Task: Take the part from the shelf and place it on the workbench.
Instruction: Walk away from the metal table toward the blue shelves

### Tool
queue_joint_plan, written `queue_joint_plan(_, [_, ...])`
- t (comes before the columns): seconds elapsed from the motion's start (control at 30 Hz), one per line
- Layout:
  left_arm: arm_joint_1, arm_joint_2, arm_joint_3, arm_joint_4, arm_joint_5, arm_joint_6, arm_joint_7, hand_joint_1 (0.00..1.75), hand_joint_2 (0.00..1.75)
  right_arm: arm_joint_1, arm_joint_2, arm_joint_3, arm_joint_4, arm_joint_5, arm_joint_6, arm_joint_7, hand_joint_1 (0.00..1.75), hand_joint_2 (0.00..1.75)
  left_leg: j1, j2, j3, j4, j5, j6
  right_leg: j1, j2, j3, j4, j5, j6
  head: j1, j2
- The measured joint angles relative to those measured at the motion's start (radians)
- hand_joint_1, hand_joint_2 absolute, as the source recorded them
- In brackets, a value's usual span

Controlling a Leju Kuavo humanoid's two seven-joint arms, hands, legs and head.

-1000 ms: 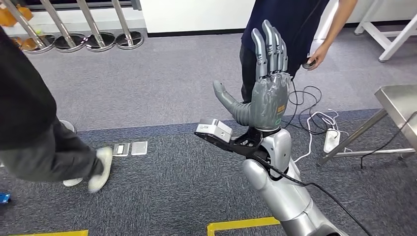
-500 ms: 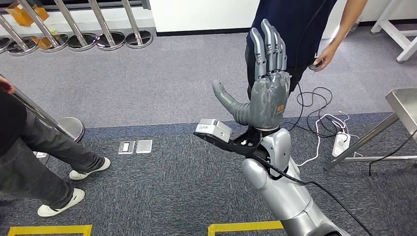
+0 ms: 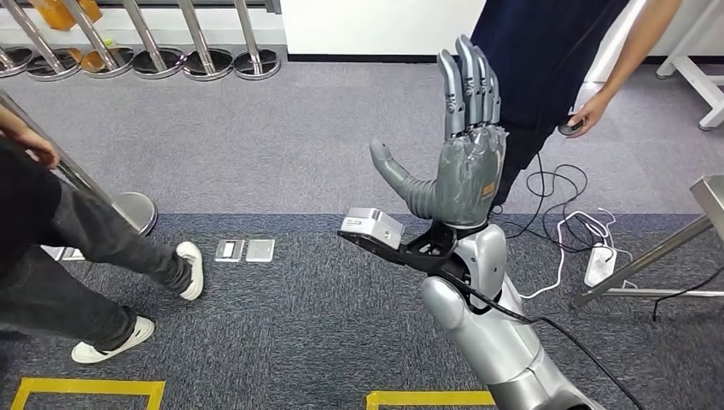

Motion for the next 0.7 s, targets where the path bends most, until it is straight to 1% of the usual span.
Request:
queue_joint_plan(0.03, [0.001,-0.001,0.0,0.0,0.0,0.0,0.0,0.0,0.0,0.002,-0.001,0.0,0.0,0.0,0.0,0.0,0.0,1.75,0.0,-0.005,0.0,0.001,-0.001,0.0,-0.001,0.0,-0.011,0.016,0.007,0.001,0.001,0.0])
queue_joint_plan(0.07, [0.001,-0.001,0.0,0.0,0.0,0.0,0.0,0.0,0.0,0.003,-0.002,0.0,0.0,0.0,0.0,0.001,0.0,1.75,0.001,-0.01,0.0,0.003,-0.002,-0.001,-0.002,0.001,-0.003,-0.006,0.032,0.002,0.003,0.0])
queue_joint_plan(0.1, [0.001,-0.002,-0.001,0.0,0.0,0.0,0.0,0.0,0.0,0.003,-0.003,0.0,0.0,-0.001,0.0,0.001,0.0,1.75,0.002,-0.016,0.0,0.007,-0.004,-0.003,-0.003,0.003,0.022,-0.065,0.072,0.002,0.004,0.0])
queue_joint_plan(0.13, [0.001,-0.002,-0.001,0.0,0.001,0.0,0.0,0.0,0.0,0.003,-0.004,0.0,0.0,-0.001,0.0,0.001,0.0,1.75,0.002,-0.021,-0.001,0.012,-0.008,-0.007,-0.005,0.011,0.052,-0.131,0.103,0.002,0.006,0.0])
queue_joint_plan(0.17, [0.001,-0.003,-0.001,0.0,0.001,0.0,0.0,0.0,0.0,0.003,-0.004,0.0,0.0,-0.001,0.0,0.001,0.0,1.75,0.002,-0.027,-0.004,0.02,-0.012,-0.012,-0.007,0.019,0.076,-0.19,0.126,0.001,0.006,0.0])
queue_joint_plan(0.2, [0.0,-0.003,-0.001,0.0,0.001,0.0,0.0,0.0,0.0,0.003,-0.004,0.0,-0.001,-0.001,0.0,0.0,0.0,1.75,0.002,-0.031,-0.009,0.026,-0.014,-0.017,-0.007,0.025,0.091,-0.227,0.137,-0.001,0.006,0.0])
queue_joint_plan(0.23, [0.001,-0.003,-0.001,0.0,0.002,0.0,0.0,0.0,0.0,0.003,-0.005,0.0,-0.001,-0.001,0.0,0.0,0.0,1.75,0.001,-0.035,-0.013,0.03,-0.015,-0.021,-0.005,0.029,0.094,-0.238,0.135,-0.005,0.006,0.0])
queue_joint_plan(0.3, [0.002,-0.004,-0.001,0.0,0.002,0.0,0.0,0.0,0.0,0.003,-0.005,0.001,-0.001,0.0,0.0,-0.001,0.0,1.75,0.003,-0.04,-0.015,0.03,-0.014,-0.031,-0.001,0.022,0.093,-0.241,0.138,-0.016,0.005,0.0])
queue_joint_plan(0.33, [0.003,-0.004,-0.001,0.0,0.002,0.0,0.0,0.0,0.0,0.002,-0.006,0.001,-0.001,0.0,0.0,-0.001,0.0,1.75,0.003,-0.037,-0.016,0.035,-0.019,-0.036,-0.001,0.017,0.095,-0.244,0.14,-0.022,0.004,0.0])
queue_joint_plan(0.37, [0.002,-0.004,-0.001,0.0,0.002,0.0,0.0,0.0,0.0,0.0,-0.006,0.001,-0.001,0.001,0.0,-0.001,0.0,1.75,0.004,-0.032,-0.022,0.055,-0.033,-0.041,-0.003,0.012,0.097,-0.247,0.141,-0.028,0.001,0.0])
queue_joint_plan(0.4, [0.002,-0.004,-0.001,0.0,0.002,0.0,0.0,0.0,0.0,-0.001,-0.006,0.001,-0.001,0.001,0.0,-0.001,0.0,1.75,0.005,-0.025,-0.038,0.094,-0.057,-0.046,-0.004,0.006,0.098,-0.249,0.142,-0.033,-0.002,0.0])
queue_joint_plan(0.47, [0.001,-0.005,-0.001,0.0,0.002,0.0,0.0,0.0,0.0,-0.001,-0.006,0.001,-0.001,0.002,0.0,-0.001,0.0,1.75,0.009,-0.011,-0.095,0.221,-0.117,-0.055,-0.002,-0.006,0.099,-0.25,0.141,-0.037,-0.008,0.0])
queue_joint_plan(0.5, [0.002,-0.005,-0.001,0.0,0.002,0.0,0.0,0.0,0.0,-0.001,-0.006,0.001,-0.001,0.002,0.0,-0.001,0.0,1.75,0.01,-0.008,-0.123,0.277,-0.136,-0.057,0.0,-0.011,0.099,-0.249,0.14,-0.039,-0.008,0.0])
queue_joint_plan(0.53, [0.003,-0.005,-0.001,0.0,0.002,0.0,0.0,0.0,0.0,-0.001,-0.006,0.001,-0.001,0.002,0.0,-0.001,0.0,1.75,0.01,-0.006,-0.137,0.304,-0.138,-0.057,0.001,-0.017,0.1,-0.249,0.14,-0.039,-0.008,0.0])
queue_joint_plan(0.57, [0.004,-0.005,-0.002,0.0,0.002,0.0,0.0,0.0,0.0,-0.001,-0.006,0.001,-0.001,0.002,0.0,-0.001,0.0,1.75,0.01,-0.004,-0.132,0.293,-0.121,-0.055,0.002,-0.021,0.101,-0.249,0.139,-0.039,-0.008,0.0])
queue_joint_plan(0.6, [0.004,-0.005,-0.002,0.0,0.002,0.0,0.0,0.0,0.0,-0.001,-0.006,0.001,-0.001,0.002,0.0,0.0,0.0,1.75,0.01,-0.001,-0.107,0.242,-0.089,-0.051,0.002,-0.026,0.104,-0.249,0.137,-0.039,-0.008,0.0])
queue_joint_plan(0.63, [0.004,-0.005,-0.002,0.0,0.001,0.0,0.0,0.0,0.0,-0.001,-0.006,0.001,-0.001,0.003,0.0,0.002,0.0,1.75,0.009,0.006,-0.072,0.168,-0.055,-0.046,0.002,-0.03,0.107,-0.249,0.136,-0.037,-0.008,0.0])
queue_joint_plan(0.67, [0.003,-0.005,-0.002,0.0,0.001,0.0,0.0,0.0,0.0,-0.001,-0.006,0.001,-0.002,0.003,0.0,0.004,0.0,1.75,0.005,0.016,-0.04,0.101,-0.031,-0.042,0.004,-0.033,0.109,-0.249,0.133,-0.035,-0.009,0.0])
queue_joint_plan(0.7, [0.001,-0.005,-0.002,0.0,0.001,-0.001,0.0,0.0,0.0,-0.002,-0.006,0.001,-0.002,0.004,0.0,0.006,0.0,1.75,0.001,0.023,-0.018,0.053,-0.017,-0.037,0.005,-0.036,0.111,-0.25,0.132,-0.031,-0.008,0.0])
